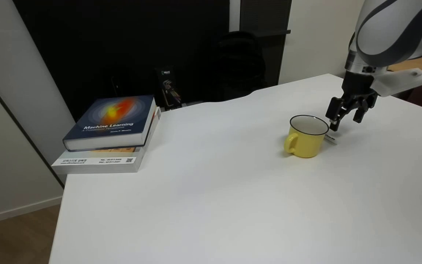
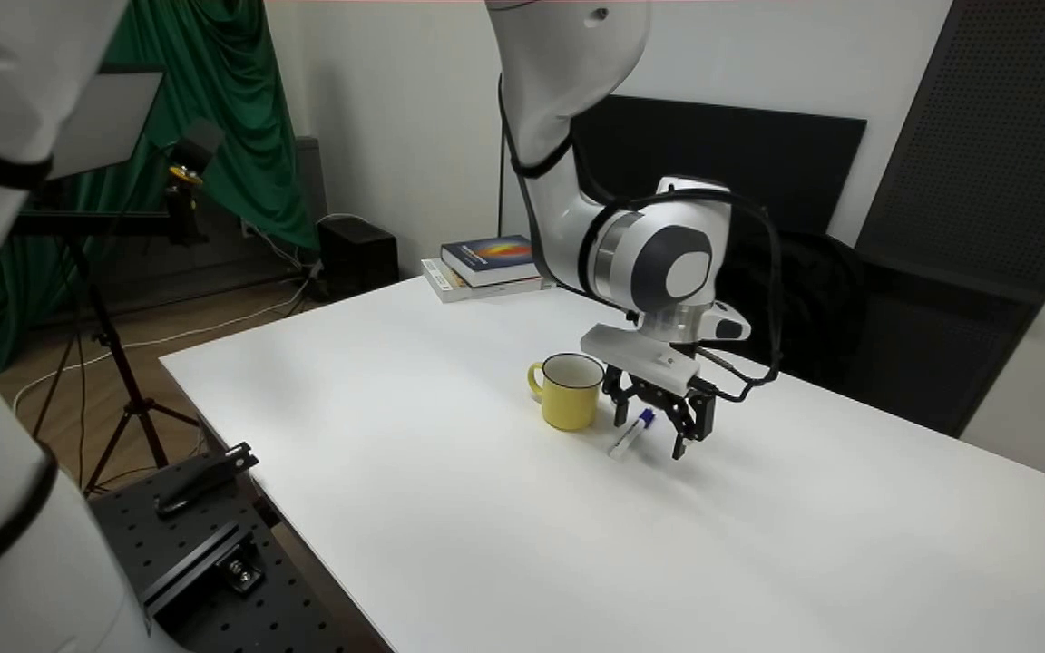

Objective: Put the marker in the cup

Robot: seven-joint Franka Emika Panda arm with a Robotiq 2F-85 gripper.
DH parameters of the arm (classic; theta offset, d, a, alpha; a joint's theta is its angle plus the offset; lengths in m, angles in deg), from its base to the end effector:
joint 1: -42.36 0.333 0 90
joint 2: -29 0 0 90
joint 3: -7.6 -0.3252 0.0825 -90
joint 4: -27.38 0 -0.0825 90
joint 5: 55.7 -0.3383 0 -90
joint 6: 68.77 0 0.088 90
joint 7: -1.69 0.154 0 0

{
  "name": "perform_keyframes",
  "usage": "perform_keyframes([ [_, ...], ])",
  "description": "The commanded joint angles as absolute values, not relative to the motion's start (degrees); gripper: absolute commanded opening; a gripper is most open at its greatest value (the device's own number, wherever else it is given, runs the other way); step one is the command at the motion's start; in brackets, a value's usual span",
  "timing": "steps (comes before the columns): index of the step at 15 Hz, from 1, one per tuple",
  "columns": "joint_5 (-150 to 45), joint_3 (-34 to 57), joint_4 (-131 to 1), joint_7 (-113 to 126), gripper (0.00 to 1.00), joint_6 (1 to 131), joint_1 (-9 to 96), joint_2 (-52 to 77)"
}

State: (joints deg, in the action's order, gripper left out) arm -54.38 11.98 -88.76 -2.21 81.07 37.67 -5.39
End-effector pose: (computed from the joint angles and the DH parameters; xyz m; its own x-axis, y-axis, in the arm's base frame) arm 0.5692 -0.0913 0.1467 0.9982 -0.0575 -0.0153 -0.0566 -0.9970 0.0536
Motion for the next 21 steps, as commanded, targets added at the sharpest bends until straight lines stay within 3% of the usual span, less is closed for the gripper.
perform_keyframes([
  [1,-53.4,12.3,-88.5,-1.1,1.00,81.9,38.1,-6.0],
  [13,-54.0,10.9,-89.3,-1.3,1.00,90.6,38.6,-9.5],
  [14,-54.0,10.9,-89.3,-1.4,0.82,90.8,38.6,-9.6],
  [21,-53.6,11.7,-88.9,-0.8,0.33,90.9,39.5,-10.5],
])
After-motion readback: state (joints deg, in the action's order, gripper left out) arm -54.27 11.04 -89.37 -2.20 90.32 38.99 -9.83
